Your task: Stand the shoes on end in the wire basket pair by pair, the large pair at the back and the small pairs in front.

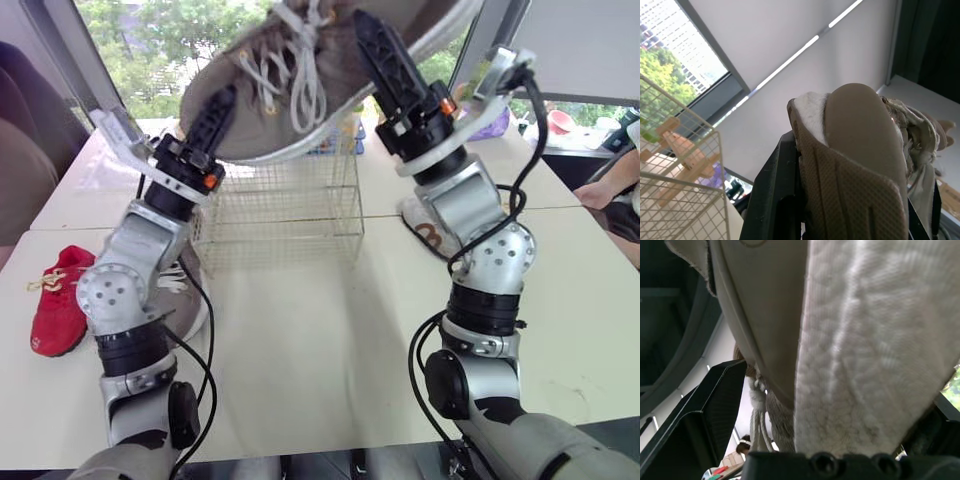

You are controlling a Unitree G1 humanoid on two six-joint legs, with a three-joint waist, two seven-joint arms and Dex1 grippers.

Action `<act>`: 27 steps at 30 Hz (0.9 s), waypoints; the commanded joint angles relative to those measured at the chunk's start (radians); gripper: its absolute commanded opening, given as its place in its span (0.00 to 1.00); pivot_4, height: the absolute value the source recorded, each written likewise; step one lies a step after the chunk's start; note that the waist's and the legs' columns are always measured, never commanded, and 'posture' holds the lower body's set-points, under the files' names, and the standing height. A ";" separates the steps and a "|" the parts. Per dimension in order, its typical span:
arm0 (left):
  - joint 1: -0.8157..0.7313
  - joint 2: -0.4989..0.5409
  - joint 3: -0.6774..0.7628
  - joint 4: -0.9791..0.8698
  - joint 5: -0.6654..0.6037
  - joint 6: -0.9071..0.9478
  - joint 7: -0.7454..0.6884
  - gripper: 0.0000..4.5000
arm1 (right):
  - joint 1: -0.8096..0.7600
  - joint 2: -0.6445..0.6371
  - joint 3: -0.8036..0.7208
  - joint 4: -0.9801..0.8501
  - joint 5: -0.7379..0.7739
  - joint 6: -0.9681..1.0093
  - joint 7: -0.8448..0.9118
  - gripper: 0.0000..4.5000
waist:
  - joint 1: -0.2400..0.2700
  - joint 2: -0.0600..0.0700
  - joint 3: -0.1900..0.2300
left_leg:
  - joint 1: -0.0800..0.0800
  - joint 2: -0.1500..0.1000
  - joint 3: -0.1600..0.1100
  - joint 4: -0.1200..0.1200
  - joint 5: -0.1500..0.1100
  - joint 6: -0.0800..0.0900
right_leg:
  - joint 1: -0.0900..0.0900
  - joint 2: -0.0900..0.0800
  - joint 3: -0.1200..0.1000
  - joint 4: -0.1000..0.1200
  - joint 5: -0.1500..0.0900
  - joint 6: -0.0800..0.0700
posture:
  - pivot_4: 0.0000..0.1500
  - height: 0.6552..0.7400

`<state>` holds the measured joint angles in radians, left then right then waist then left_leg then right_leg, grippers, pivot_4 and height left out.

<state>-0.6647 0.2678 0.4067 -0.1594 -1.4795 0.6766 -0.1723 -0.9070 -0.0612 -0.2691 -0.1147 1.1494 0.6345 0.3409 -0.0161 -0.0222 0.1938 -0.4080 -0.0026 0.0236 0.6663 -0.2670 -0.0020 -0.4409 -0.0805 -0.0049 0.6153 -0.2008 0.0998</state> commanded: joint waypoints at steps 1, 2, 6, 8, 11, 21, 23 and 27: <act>-0.009 0.005 -0.017 -0.038 0.006 -0.011 -0.022 0.12 | -0.037 0.003 0.020 -0.018 -0.015 -0.032 0.018 0.80 | 0.001 0.000 0.000 | 0.000 0.000 0.000 0.000 0.000 0.000 | 0.000 0.000 0.000 0.000 0.000 0.000 | 1.00 1.00; -0.008 0.007 -0.018 -0.038 0.010 -0.012 -0.023 0.12 | -0.035 0.003 0.022 -0.016 -0.020 -0.036 0.020 0.70 | 0.002 0.000 0.000 | 0.000 0.000 0.000 0.000 0.000 0.000 | 0.000 0.000 0.000 0.000 0.000 0.000 | 1.00 1.00; 0.003 0.027 -0.020 -0.047 0.019 -0.004 -0.029 0.12 | -0.034 0.003 0.024 -0.015 -0.029 -0.044 0.026 0.38 | 0.002 0.000 0.000 | 0.000 0.000 0.000 0.000 0.000 0.000 | 0.000 0.000 0.000 0.000 0.000 0.000 | 1.00 1.00; 0.012 0.040 -0.014 -0.058 0.023 -0.005 -0.025 0.12 | -0.039 -0.001 0.023 -0.015 -0.040 -0.057 0.025 0.37 | 0.002 0.000 0.000 | 0.000 0.000 0.000 0.000 0.000 0.000 | 0.000 0.000 0.000 0.000 0.000 0.000 | 1.00 1.00; 0.031 0.079 -0.008 -0.098 0.016 0.007 -0.032 0.35 | -0.066 -0.021 0.016 0.009 -0.067 -0.084 0.037 0.37 | 0.001 0.000 0.000 | 0.000 0.000 0.000 0.000 0.000 0.000 | 0.000 0.000 0.000 0.000 0.000 0.000 | 1.00 1.00; 0.370 0.433 0.074 -0.410 0.092 0.135 0.029 0.98 | -0.521 -0.345 0.045 0.690 -0.400 -0.406 0.537 0.37 | -0.005 0.002 0.001 | 0.000 0.000 0.001 -0.001 0.000 0.000 | -0.001 0.000 0.001 -0.002 0.000 0.000 | 1.00 1.00; 0.474 0.483 0.139 -0.469 0.039 0.142 0.040 0.98 | -0.608 -0.379 0.097 0.879 -0.513 -0.530 0.666 0.37 | -0.005 0.002 0.001 | 0.000 0.000 0.002 -0.003 0.000 0.000 | -0.001 0.000 0.001 -0.003 -0.001 0.000 | 1.00 1.00; 0.610 0.540 0.242 -0.532 -0.072 0.122 0.067 0.98 | -0.732 -0.387 0.152 1.159 -0.680 -0.718 0.830 0.37 | -0.011 0.002 0.001 | 0.001 0.003 0.002 -0.003 0.000 0.000 | -0.001 0.000 0.001 -0.003 -0.002 -0.003 | 1.00 1.00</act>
<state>-0.0737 0.7905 0.5903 -0.6455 -1.4970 0.8181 -0.1130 -1.5784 -0.4493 -0.1269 0.9887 0.5207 -0.0066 1.1107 -0.0273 -0.0201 0.1952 -0.4073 0.0007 0.0255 0.6629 -0.2673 -0.0019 -0.4422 -0.0802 -0.0035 0.6131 -0.2032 0.0959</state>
